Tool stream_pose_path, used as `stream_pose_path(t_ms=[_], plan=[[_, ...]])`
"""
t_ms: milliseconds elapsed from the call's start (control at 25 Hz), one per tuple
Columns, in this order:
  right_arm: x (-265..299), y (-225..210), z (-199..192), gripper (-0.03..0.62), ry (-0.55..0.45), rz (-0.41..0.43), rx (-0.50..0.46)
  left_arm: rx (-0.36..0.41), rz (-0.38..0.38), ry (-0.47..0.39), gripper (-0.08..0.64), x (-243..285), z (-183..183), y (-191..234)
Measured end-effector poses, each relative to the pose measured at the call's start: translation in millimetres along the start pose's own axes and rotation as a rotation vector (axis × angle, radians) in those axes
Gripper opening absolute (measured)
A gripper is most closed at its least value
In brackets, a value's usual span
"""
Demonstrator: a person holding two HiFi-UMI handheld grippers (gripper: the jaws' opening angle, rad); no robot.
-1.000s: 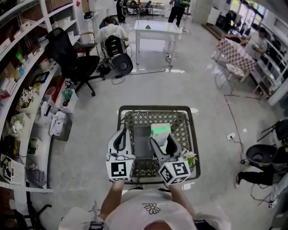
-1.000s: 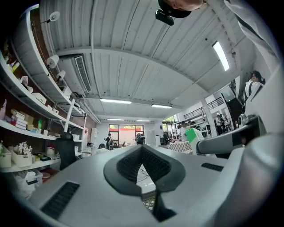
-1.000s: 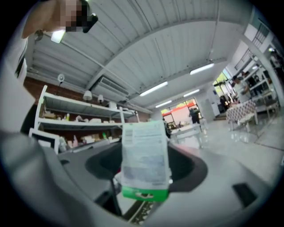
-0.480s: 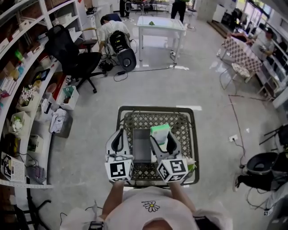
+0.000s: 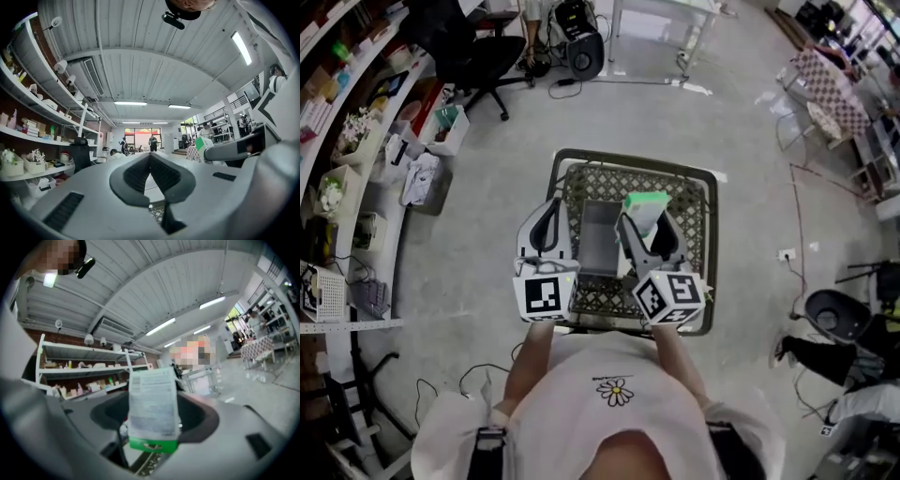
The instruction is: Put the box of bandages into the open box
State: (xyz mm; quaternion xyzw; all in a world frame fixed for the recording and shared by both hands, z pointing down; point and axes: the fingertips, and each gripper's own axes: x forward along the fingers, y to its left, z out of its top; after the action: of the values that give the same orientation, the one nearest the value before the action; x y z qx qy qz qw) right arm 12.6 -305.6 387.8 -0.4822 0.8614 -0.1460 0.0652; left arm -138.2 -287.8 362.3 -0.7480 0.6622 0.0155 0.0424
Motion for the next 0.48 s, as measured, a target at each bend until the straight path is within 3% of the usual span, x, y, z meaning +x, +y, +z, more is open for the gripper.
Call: stream_pose_path(t_ms=[280,480], plan=[[23,13,-33,0.316,0.13,-0.01,0.042,-0.015,0.018,0.028,0.025,-13,-12,5],[41,2,-89,0.316,0.296,-0.071,0.099,-0.022,0.025,0.053,0.025,-17,-19,3]])
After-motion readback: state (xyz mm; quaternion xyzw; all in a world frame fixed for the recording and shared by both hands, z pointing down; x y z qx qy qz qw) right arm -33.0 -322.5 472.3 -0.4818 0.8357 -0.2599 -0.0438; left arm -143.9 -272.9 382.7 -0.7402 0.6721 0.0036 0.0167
